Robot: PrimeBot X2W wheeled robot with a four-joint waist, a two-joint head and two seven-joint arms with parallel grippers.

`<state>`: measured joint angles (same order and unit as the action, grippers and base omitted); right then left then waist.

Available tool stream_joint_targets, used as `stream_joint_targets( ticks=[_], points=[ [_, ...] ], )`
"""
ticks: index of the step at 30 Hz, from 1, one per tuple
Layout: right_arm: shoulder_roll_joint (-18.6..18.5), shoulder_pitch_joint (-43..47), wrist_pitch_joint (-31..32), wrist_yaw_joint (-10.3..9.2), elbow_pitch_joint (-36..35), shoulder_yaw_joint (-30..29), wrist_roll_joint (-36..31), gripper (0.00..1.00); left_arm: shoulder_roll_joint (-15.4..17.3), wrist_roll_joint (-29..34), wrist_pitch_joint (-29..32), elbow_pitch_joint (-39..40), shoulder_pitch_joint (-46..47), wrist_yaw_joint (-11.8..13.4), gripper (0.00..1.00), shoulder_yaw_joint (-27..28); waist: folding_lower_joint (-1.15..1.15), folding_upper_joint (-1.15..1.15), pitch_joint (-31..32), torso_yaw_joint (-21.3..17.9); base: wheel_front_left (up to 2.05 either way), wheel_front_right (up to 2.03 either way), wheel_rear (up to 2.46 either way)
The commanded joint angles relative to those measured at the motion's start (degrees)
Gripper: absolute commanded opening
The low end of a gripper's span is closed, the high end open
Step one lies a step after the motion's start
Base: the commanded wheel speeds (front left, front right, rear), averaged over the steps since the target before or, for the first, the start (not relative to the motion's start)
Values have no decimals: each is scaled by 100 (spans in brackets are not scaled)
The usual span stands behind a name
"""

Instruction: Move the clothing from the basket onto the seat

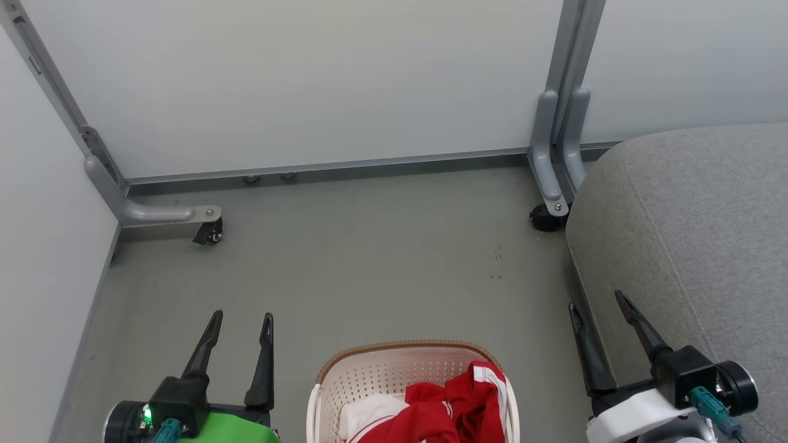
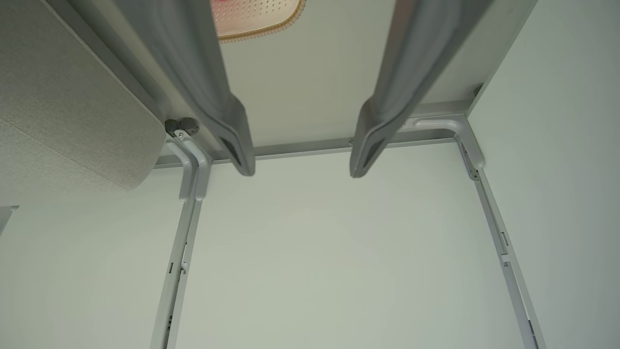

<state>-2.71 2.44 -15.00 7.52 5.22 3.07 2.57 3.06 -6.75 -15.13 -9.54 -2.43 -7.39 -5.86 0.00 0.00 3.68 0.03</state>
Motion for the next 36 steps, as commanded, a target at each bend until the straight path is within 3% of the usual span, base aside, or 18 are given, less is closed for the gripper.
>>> stream_joint_targets(
  ticks=[1,19,27,36],
  points=[
    [-33,59,-28,-6,-11,-5,-13,100,10,2,-4,-6,-78,-18,100,-5,0,0,-3,0,0,0,0],
    [-32,-86,-28,-6,172,-174,89,100,61,-123,-3,-188,161,-18,100,-329,0,0,-492,-38,0,0,0],
    [-32,-482,-28,-6,76,-415,-3,100,137,-259,-2,-461,781,-18,100,-964,0,0,-1480,19,0,0,0],
    [-29,-1193,-27,-6,-99,-914,-69,100,315,-616,-1,-1059,2003,-17,100,-2099,0,0,-2803,35,0,0,0]
  ],
)
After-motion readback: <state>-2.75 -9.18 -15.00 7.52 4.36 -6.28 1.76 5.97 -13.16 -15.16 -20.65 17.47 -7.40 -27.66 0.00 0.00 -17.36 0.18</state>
